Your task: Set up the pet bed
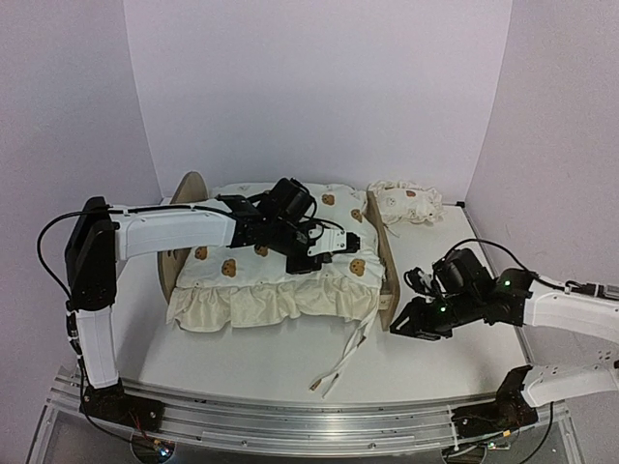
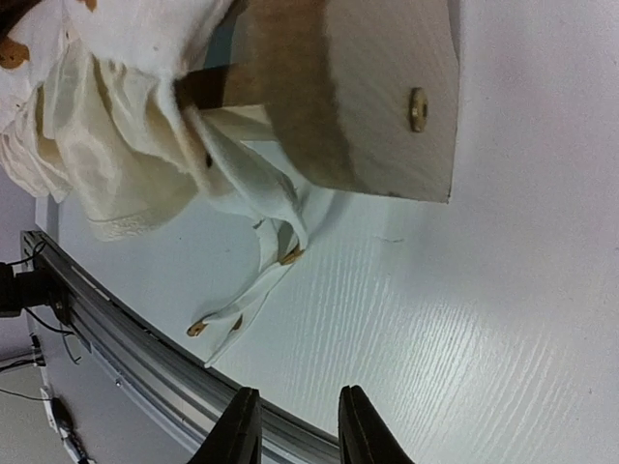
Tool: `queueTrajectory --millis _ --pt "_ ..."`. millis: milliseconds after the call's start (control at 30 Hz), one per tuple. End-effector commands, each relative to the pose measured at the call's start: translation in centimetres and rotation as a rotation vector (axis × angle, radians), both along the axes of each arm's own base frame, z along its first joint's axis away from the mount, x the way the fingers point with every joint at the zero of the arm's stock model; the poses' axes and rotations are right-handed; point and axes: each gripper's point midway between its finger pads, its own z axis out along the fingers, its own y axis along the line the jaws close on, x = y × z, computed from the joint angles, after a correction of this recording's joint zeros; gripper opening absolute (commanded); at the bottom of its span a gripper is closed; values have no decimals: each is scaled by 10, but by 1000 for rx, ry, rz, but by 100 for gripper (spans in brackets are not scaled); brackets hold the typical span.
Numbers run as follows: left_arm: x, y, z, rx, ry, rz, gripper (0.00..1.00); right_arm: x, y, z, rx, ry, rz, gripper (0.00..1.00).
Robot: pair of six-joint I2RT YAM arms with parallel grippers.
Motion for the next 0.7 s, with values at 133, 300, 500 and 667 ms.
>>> queueTrajectory --millis 133,300,500,667 --pt "35 14 52 -106 -54 100 0 22 24 -19 -69 -237 -103 28" --pt "31 20 54 -109 -27 101 0 27 49 -31 -43 -271 -112 34" --pt "32 27 56 -116 -28 104 0 39 71 -30 -54 -315 -81 38" --pt "33 28 59 -128 -26 101 0 47 75 -40 -68 -317 -127 36"
